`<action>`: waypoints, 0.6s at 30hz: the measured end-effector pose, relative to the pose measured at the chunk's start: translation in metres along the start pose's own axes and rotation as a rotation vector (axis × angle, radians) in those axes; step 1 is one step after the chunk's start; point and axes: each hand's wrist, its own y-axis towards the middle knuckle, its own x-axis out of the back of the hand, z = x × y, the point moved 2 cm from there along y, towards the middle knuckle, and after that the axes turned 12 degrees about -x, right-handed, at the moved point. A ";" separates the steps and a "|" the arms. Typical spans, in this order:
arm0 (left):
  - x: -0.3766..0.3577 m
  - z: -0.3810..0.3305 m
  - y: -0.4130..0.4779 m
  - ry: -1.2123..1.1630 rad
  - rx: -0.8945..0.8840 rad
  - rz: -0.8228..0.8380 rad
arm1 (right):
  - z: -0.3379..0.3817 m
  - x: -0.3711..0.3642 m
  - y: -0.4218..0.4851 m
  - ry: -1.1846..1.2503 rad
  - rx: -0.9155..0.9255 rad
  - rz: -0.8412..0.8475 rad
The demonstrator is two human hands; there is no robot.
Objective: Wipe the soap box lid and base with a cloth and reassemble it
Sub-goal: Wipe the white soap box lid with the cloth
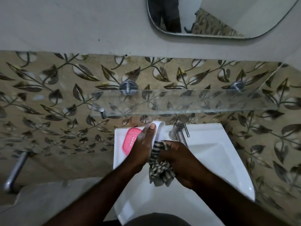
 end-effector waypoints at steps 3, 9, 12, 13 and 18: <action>-0.007 0.005 -0.008 -0.062 0.007 0.042 | 0.016 0.008 0.001 0.170 0.024 -0.014; -0.007 -0.001 -0.001 -0.065 -0.049 -0.029 | 0.011 0.001 -0.010 -0.007 0.180 -0.099; -0.005 -0.002 0.007 -0.064 0.052 -0.112 | -0.023 0.003 -0.002 -0.291 0.161 -0.178; -0.004 -0.001 0.007 -0.094 0.125 -0.137 | -0.033 0.008 0.003 -0.411 0.167 -0.211; -0.012 0.000 0.004 -0.195 0.293 -0.284 | -0.044 0.030 0.023 -1.111 0.593 -0.283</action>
